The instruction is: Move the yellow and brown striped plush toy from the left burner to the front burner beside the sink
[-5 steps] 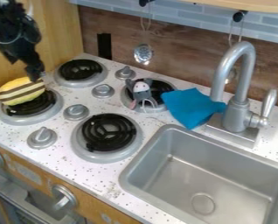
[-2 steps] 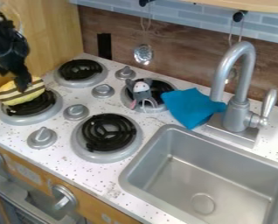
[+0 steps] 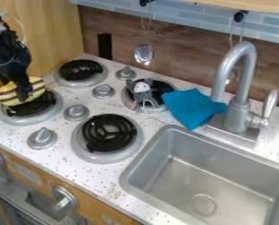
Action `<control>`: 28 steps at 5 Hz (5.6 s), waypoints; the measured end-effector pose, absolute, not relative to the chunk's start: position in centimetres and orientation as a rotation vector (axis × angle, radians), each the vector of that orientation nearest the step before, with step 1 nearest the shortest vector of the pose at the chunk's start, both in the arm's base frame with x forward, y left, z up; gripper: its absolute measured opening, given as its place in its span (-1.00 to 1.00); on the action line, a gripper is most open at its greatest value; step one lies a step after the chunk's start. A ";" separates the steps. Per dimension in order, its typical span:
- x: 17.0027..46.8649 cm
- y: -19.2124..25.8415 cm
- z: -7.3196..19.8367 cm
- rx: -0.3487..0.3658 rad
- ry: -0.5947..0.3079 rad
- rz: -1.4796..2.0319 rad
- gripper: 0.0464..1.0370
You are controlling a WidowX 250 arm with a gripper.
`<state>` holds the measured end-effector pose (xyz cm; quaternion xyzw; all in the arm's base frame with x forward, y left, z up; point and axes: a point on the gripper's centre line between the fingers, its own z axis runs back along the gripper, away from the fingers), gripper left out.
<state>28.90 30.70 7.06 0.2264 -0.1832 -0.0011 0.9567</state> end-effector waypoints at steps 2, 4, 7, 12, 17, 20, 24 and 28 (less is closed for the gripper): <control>28.5 32.6 6.5 0.474 -0.350 0.039 0.93; 28.6 33.5 5.2 0.501 -0.343 0.054 0.31; 28.0 33.1 4.5 0.517 -0.337 0.046 -0.02; 26.9 22.0 11.8 0.601 -0.518 -0.095 -0.02; 31.1 2.1 9.7 0.444 -0.632 -0.608 -0.02; 31.1 5.2 7.3 0.461 -0.563 -0.572 -0.02; 32.7 10.1 6.0 0.516 -0.521 -0.490 -0.02; 31.2 14.4 6.4 0.563 -0.443 -0.343 0.96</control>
